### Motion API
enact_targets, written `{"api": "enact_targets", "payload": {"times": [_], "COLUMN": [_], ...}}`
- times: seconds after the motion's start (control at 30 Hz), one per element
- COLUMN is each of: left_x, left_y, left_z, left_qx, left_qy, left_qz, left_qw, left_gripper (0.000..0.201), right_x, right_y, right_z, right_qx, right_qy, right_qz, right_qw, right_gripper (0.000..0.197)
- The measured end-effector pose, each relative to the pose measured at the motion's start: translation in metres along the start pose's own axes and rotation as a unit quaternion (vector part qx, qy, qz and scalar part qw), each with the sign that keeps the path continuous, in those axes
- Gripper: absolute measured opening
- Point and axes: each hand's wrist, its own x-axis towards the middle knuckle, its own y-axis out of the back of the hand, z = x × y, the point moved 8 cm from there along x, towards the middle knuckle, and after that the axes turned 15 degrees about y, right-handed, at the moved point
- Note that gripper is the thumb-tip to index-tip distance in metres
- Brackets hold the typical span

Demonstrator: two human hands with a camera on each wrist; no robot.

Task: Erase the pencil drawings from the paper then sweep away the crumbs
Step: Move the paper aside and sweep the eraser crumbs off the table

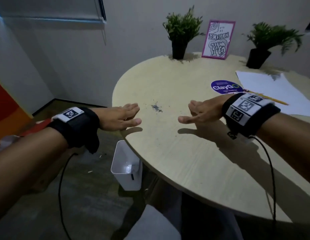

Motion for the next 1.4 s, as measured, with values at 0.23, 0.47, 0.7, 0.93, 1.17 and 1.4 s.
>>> {"api": "enact_targets", "payload": {"times": [0.23, 0.47, 0.7, 0.93, 1.17, 1.4], "left_x": [0.026, -0.030, -0.055, -0.021, -0.044, 0.005], "left_y": [-0.003, 0.007, -0.055, -0.010, -0.041, -0.011], "left_z": [0.004, 0.067, 0.115, 0.087, 0.146, 0.074], "left_qx": [-0.026, -0.045, 0.061, -0.018, 0.097, 0.060], "left_qy": [-0.023, -0.120, -0.201, -0.003, -0.179, -0.059], "left_qz": [-0.029, 0.032, -0.060, -0.032, -0.040, -0.026], "left_qw": [0.999, 0.991, 0.976, 0.999, 0.978, 0.996], "left_gripper": [0.089, 0.079, 0.075, 0.086, 0.079, 0.076], "right_x": [0.023, -0.031, -0.017, -0.082, -0.094, -0.020], "right_y": [0.000, -0.031, -0.035, -0.062, -0.099, -0.051], "right_z": [-0.048, 0.013, -0.037, -0.015, -0.033, -0.060], "right_qx": [0.061, 0.178, 0.295, 0.365, 0.325, 0.307], "right_qy": [0.168, 0.021, -0.014, -0.082, -0.115, -0.111], "right_qz": [0.027, 0.026, 0.146, 0.169, 0.126, 0.132], "right_qw": [0.984, 0.983, 0.944, 0.912, 0.930, 0.936], "right_gripper": [0.131, 0.142, 0.109, 0.108, 0.115, 0.124]}}
